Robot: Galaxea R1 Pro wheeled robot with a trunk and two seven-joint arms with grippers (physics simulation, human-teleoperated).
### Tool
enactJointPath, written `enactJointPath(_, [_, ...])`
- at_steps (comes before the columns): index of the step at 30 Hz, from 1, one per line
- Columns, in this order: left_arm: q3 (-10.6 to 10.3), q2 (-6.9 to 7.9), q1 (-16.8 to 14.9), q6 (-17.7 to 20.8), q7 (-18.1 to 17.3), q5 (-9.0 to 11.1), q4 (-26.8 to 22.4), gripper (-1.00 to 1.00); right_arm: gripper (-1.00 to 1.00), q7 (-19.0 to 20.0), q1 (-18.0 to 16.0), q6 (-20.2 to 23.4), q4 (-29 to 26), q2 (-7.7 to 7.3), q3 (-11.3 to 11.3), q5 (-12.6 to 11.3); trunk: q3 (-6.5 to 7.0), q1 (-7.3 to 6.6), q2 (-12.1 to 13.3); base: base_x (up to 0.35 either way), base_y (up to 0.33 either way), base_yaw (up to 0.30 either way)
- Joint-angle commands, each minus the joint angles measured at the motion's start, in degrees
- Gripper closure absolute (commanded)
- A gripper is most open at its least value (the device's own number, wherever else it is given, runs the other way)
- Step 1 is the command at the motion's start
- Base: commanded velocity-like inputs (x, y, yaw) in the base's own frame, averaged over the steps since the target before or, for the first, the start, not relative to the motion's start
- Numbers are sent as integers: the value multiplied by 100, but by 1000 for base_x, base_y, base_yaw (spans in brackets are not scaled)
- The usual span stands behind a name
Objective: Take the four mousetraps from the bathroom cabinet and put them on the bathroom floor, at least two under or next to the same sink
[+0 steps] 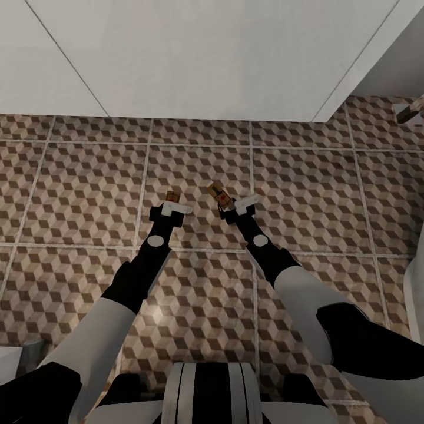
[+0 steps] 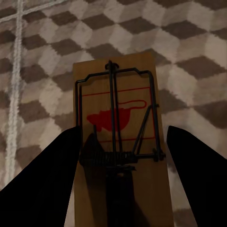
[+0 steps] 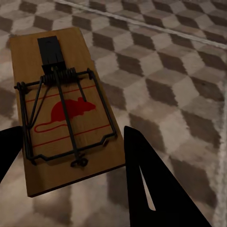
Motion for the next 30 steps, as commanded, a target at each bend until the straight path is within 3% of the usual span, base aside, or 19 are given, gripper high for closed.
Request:
enactJointPath(1, [-13, 1, -2, 43, 25, -57, -6, 100, 100, 13, -3, -16, 5, 0, -1, 13, -3, -1, -1, 0, 0, 0])
enactJointPath(30, [-13, -3, -2, 49, 24, -57, 2, 100, 100, 13, -3, -18, 21, 0, 7, 15, -3, -1, -1, 185, 0, 0])
